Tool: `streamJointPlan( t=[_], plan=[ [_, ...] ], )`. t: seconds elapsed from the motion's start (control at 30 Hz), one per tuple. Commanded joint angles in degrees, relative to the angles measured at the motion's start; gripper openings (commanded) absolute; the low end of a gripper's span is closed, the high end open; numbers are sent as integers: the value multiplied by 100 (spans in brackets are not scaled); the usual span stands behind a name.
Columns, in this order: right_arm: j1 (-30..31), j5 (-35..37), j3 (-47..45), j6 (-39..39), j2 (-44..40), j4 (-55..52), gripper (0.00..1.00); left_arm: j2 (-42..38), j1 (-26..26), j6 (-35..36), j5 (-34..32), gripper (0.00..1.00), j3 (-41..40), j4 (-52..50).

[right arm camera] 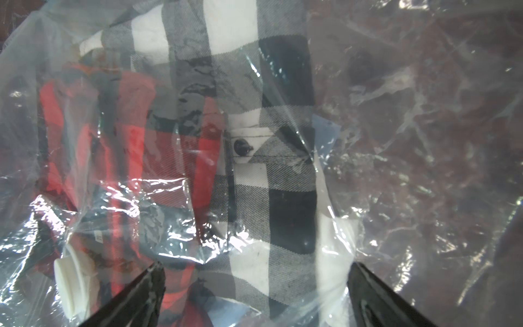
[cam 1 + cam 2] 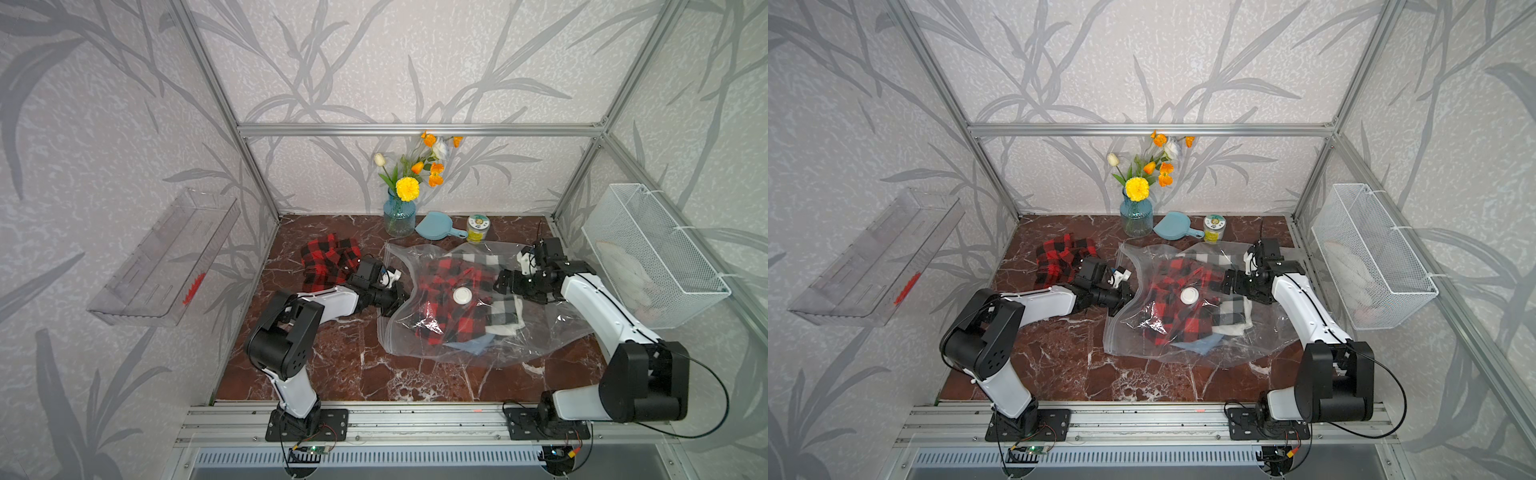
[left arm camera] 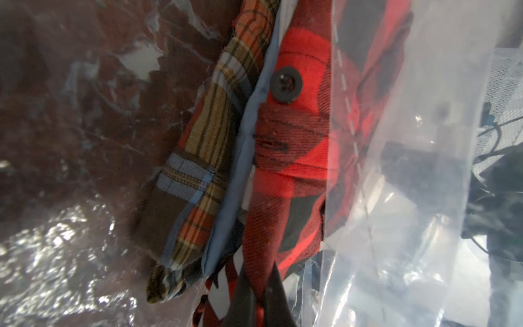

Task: Take the shirt out of the vacuum bag
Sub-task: Take out the shirt from the vacuum bag.

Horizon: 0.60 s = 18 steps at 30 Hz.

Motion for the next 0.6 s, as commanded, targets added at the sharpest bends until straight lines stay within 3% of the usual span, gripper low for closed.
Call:
streamJointPlan(
  t=[0.0,0.4,0.57],
  plan=[
    [-23,-4,90,-47,-63,-44,100,-269,117,73,-110,0,-174,34],
    [-8,-426,303,-102,-163,-84,100,-621,604,110,-127,0,-531,7],
    [330,-695,437,-209,-258,-82,99,-770,709,197,-155,0,-464,-204]
  ],
)
